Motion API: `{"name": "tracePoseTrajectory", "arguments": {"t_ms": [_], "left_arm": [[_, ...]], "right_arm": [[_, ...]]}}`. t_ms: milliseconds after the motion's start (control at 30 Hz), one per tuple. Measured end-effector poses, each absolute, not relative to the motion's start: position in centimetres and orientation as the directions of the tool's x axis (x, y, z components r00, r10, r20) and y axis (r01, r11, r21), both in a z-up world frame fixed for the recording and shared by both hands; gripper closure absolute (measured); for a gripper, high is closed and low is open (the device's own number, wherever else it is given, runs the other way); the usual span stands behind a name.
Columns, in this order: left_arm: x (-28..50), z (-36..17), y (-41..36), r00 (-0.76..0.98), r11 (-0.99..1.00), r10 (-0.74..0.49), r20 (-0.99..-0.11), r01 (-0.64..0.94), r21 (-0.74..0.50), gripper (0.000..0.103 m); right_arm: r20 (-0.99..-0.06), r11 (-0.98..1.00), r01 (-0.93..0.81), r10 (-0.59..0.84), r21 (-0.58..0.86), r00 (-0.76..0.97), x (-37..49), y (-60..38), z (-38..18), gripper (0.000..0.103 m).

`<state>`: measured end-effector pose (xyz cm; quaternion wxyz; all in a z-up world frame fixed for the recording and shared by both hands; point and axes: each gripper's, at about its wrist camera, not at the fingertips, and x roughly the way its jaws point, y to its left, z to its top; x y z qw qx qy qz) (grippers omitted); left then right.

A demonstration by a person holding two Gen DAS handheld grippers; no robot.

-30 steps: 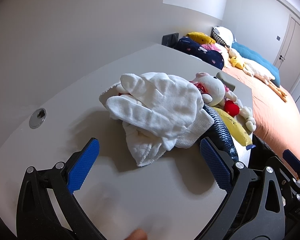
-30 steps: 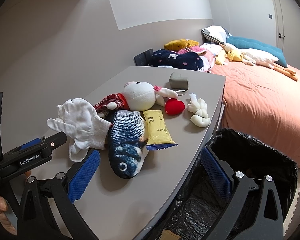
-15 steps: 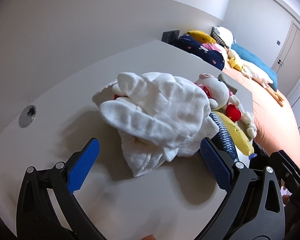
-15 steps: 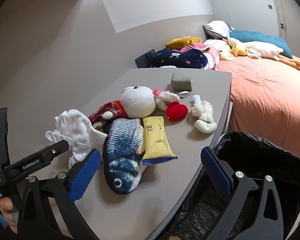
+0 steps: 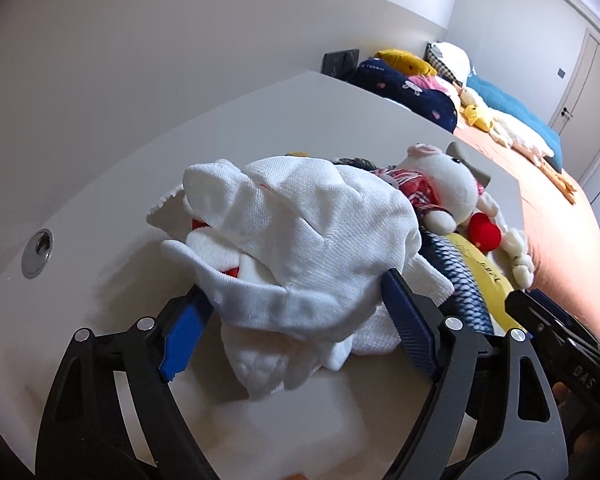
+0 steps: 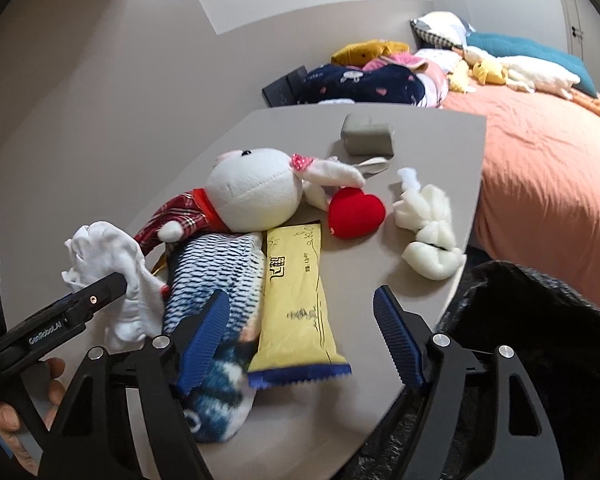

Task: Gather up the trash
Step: 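Grasp the yellow snack packet with the right tool while the left tool grasps the white towel, then carry both items over the black trash bin and open both tools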

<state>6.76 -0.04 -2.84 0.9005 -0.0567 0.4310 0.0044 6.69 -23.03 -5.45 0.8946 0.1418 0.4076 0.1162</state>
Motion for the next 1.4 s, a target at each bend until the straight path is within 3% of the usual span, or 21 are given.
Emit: {"name": "tracePoseTrajectory", "arguments": {"t_ms": [67,133,267,333,433,1167,1300,1400], "left_arm": [[6.8,-3.1,0.1,0.628,0.994,-0.039,-0.778,-0.055,-0.094,0.027],[6.9,-3.3,0.2,0.628,0.994,-0.042,-0.777,-0.050,-0.095,0.038],[6.9,-3.5,0.4,0.638,0.995,-0.039,-0.769,-0.043,-0.085,0.050],[6.8,-3.5,0.5,0.647,0.994,-0.050,-0.761,-0.040,-0.100,0.063],[6.4,-3.4,0.5,0.654,0.994,-0.053,-0.755,-0.040,-0.105,0.069],[0.7,2.7,0.9,0.751,0.991,-0.079,-0.656,-0.014,-0.135,0.070],[-0.4,3.5,0.1,0.762,0.990,-0.097,-0.641,0.005,-0.144,0.084],[-1.0,3.6,-1.0,0.762,0.990,-0.111,-0.638,0.026,-0.141,0.088]], "right_arm": [[-0.703,0.927,-0.092,0.339,0.365,0.625,7.4,-22.9,-6.1,0.032],[-0.707,0.916,-0.090,0.362,0.392,0.607,8.0,-22.8,-6.8,0.040],[-0.707,0.886,-0.090,0.420,0.454,0.569,8.7,-22.9,-7.9,0.064],[-0.702,0.880,-0.090,0.431,0.467,0.567,8.7,-22.8,-8.0,0.068],[-0.697,0.888,-0.094,0.416,0.451,0.584,8.2,-22.7,-7.7,0.070],[-0.627,0.908,-0.126,0.371,0.400,0.685,2.2,-24.2,-2.5,0.070],[-0.610,0.911,-0.126,0.360,0.392,0.706,0.7,-24.9,-1.3,0.070],[-0.601,0.915,-0.122,0.349,0.385,0.719,-0.1,-25.5,-0.7,0.070]]}}
